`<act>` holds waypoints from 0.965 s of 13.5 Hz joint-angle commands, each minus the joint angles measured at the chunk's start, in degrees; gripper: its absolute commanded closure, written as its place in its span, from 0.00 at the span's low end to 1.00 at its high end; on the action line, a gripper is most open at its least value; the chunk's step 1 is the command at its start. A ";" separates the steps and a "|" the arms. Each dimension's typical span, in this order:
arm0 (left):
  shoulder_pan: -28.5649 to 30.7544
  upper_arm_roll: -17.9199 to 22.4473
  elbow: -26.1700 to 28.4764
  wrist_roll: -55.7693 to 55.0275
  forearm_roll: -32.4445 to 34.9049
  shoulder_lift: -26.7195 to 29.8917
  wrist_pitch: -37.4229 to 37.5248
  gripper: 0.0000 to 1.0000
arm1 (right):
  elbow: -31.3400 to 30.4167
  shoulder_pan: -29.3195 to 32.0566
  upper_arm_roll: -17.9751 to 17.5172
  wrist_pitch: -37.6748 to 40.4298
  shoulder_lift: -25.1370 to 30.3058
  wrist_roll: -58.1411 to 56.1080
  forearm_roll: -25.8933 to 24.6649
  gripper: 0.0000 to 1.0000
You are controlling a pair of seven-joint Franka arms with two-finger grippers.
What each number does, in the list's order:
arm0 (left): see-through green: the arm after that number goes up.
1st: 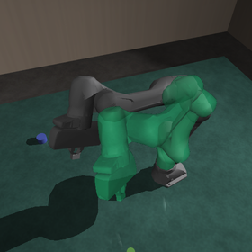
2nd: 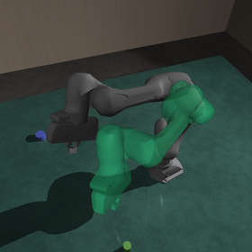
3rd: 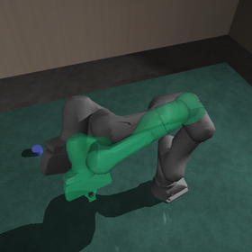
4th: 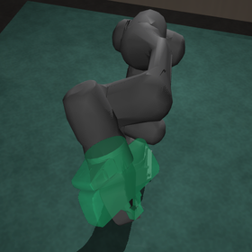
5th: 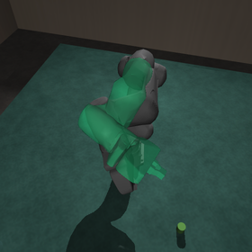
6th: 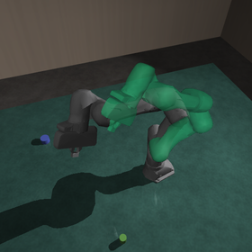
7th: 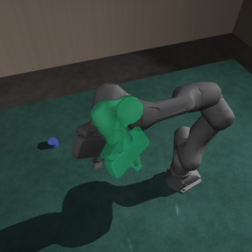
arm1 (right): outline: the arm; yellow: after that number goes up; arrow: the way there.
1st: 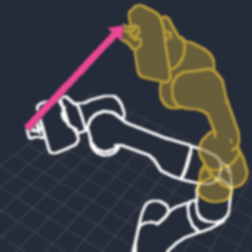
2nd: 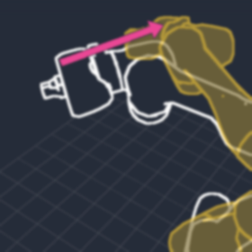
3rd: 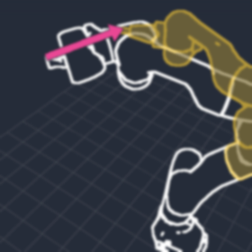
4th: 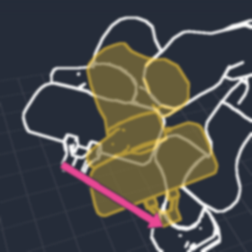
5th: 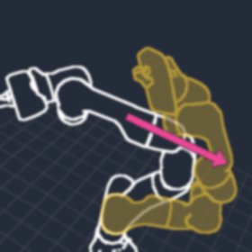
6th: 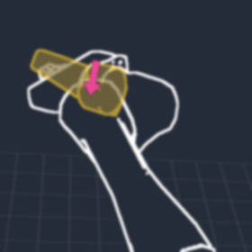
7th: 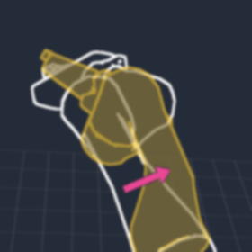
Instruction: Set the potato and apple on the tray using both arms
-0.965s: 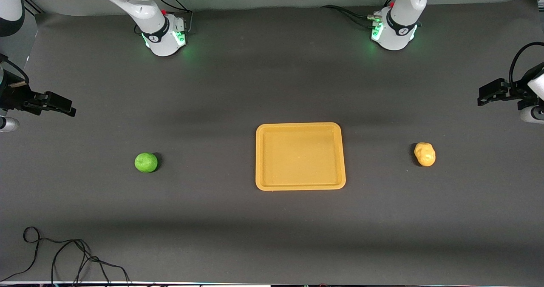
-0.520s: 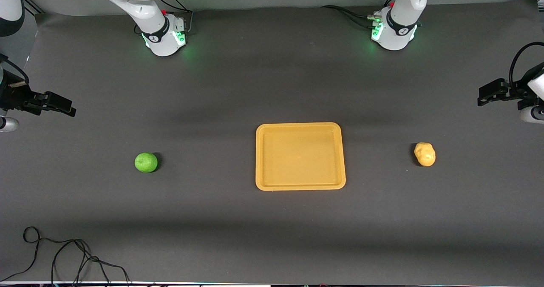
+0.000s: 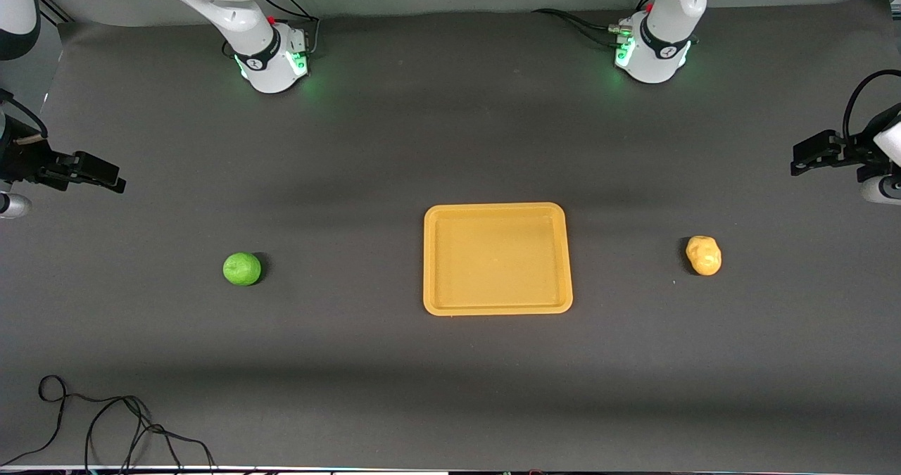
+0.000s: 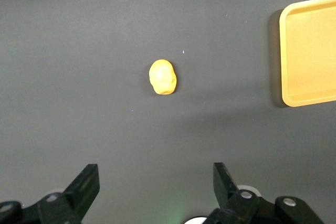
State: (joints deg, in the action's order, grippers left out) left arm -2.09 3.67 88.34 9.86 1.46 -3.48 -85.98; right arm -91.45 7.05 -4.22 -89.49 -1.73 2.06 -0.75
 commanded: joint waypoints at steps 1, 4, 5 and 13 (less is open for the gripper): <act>-0.02 -0.07 -0.54 0.25 0.21 -0.21 0.12 0.03 | 1.89 0.60 -0.35 0.72 -0.91 -1.01 1.36 0.00; -0.02 -0.07 -0.54 0.25 0.21 -0.21 0.03 0.02 | 1.89 0.60 -0.35 0.55 -0.91 -1.01 1.36 0.00; -0.02 -0.07 -0.54 0.25 0.21 -0.21 0.03 0.01 | 1.89 0.60 -0.35 0.55 -1.09 -1.01 1.36 0.00; -0.11 -0.07 -0.45 -0.11 0.91 -0.21 -0.59 0.01 | 2.33 0.60 -0.35 0.63 -1.26 -1.10 1.36 0.00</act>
State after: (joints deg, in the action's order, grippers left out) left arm -2.09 3.67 88.34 9.86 1.49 -3.56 -86.29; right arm -91.34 7.05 -4.22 -89.55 -1.89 2.06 -0.75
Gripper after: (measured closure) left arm 0.004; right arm 0.000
